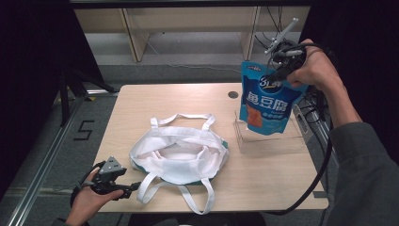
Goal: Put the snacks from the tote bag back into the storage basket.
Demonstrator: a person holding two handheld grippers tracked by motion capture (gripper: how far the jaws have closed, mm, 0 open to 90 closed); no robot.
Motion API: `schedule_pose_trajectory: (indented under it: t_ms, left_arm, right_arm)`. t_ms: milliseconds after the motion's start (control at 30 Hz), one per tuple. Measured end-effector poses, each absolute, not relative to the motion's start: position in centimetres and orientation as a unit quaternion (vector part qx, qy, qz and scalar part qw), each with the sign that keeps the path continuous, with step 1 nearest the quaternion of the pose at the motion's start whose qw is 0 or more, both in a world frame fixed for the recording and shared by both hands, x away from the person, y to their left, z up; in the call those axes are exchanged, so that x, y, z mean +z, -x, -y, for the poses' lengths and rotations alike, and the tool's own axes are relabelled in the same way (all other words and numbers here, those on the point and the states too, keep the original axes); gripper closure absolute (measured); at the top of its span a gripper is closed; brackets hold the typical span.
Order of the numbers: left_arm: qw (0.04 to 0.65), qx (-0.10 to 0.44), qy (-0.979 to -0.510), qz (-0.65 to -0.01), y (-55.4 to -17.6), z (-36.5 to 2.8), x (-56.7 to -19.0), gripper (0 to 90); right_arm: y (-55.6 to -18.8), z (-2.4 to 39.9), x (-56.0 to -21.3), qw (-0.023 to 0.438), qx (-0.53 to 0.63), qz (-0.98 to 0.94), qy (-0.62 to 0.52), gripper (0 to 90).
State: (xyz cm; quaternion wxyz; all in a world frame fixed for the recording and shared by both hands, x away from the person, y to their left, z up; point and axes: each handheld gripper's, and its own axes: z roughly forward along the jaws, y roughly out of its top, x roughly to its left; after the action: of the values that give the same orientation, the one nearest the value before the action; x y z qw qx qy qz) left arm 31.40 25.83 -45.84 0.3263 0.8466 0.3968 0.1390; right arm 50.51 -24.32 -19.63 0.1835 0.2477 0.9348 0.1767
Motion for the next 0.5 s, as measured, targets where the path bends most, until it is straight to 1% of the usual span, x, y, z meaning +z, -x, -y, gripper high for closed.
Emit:
schedule_pose_trajectory:
  t_ms: [167, 500]
  left_arm:
    - [0.326, 0.138, -0.847, -0.396, -31.4, -25.8, -45.9, 23.5]
    - [0.332, 0.141, -0.843, -0.4, -31.4, -25.6, -46.0, 23.5]
  right_arm:
    - [-50.9, 24.6, -20.5, 0.174, 0.177, -0.933, -0.26, 90.0]
    - [-51.4, 25.0, -22.1, 0.168, 0.181, -0.934, -0.258, 90.0]
